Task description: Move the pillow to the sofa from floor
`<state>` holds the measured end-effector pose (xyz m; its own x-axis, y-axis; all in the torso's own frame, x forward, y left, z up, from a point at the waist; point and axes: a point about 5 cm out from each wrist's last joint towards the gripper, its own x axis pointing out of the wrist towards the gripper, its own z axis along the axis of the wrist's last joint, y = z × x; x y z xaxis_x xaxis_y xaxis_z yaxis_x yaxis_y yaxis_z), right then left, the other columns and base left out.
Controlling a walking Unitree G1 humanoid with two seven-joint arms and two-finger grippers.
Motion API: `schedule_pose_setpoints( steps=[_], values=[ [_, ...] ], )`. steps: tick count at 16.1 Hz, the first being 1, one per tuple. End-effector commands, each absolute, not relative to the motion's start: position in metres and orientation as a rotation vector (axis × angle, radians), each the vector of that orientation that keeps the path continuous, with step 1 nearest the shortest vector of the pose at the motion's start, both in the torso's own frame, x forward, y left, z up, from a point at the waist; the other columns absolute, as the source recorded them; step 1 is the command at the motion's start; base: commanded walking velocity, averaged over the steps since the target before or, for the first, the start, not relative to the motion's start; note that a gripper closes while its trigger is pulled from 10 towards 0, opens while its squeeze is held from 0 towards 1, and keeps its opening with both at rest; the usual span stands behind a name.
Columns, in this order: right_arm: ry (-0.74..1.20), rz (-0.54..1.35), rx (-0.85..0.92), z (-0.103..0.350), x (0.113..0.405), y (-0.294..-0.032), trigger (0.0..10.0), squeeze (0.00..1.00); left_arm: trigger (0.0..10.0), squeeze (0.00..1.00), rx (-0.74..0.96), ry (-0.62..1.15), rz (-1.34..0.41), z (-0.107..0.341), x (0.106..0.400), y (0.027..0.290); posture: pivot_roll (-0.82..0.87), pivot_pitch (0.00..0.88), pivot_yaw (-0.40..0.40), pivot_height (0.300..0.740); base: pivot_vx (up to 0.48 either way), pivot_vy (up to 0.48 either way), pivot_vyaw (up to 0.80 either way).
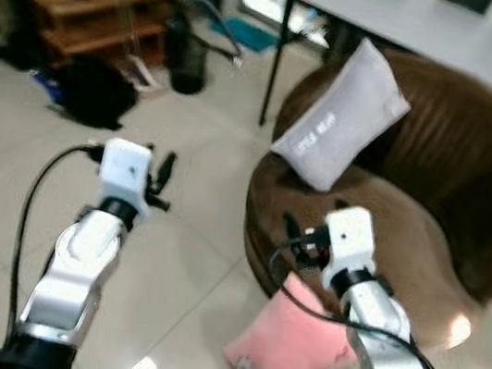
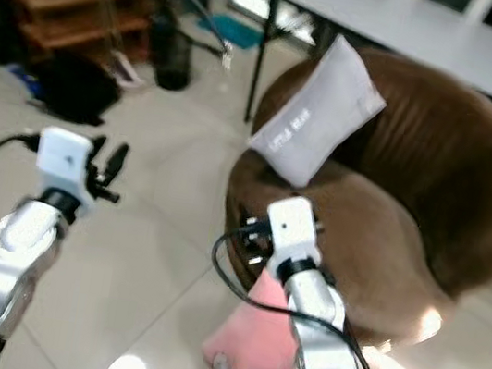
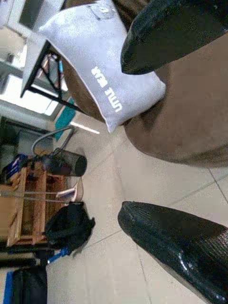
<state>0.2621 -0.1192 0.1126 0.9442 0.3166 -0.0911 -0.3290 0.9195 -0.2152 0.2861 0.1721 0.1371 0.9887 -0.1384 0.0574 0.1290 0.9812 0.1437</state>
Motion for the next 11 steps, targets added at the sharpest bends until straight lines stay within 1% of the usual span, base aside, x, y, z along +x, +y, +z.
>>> schedule_pose_setpoints(
  steps=[1, 7, 8, 11],
  values=[
    [0.050, 0.318, -0.243, 0.1145, 0.2630, -0.1264, 10.0, 0.00, 10.0, 0.00, 0.139, -0.074, -0.161, 0.1373, 0.2856, 0.1646, -0.06, 0.001, 0.008, 0.740, 0.000, -0.480, 0.80],
    [0.051, 0.316, -0.244, 0.1141, 0.2635, -0.1271, 10.0, 0.00, 10.0, 0.00, 0.136, -0.077, -0.159, 0.1373, 0.2854, 0.1641, -0.06, 0.005, 0.006, 0.740, 0.000, -0.471, 0.80],
    [0.051, 0.313, -0.243, 0.1138, 0.2637, -0.1280, 10.0, 0.00, 10.0, 0.00, 0.123, -0.085, -0.163, 0.1373, 0.2851, 0.1627, -0.06, 0.007, 0.006, 0.740, 0.000, 0.000, 0.80],
    [0.063, 0.255, -0.219, 0.1117, 0.2654, -0.1343, 10.0, 0.00, 10.0, 0.00, 0.123, -0.107, -0.151, 0.1393, 0.2858, 0.1622, -0.06, 0.009, 0.006, 0.740, 0.000, 0.000, 0.00]
  ],
)
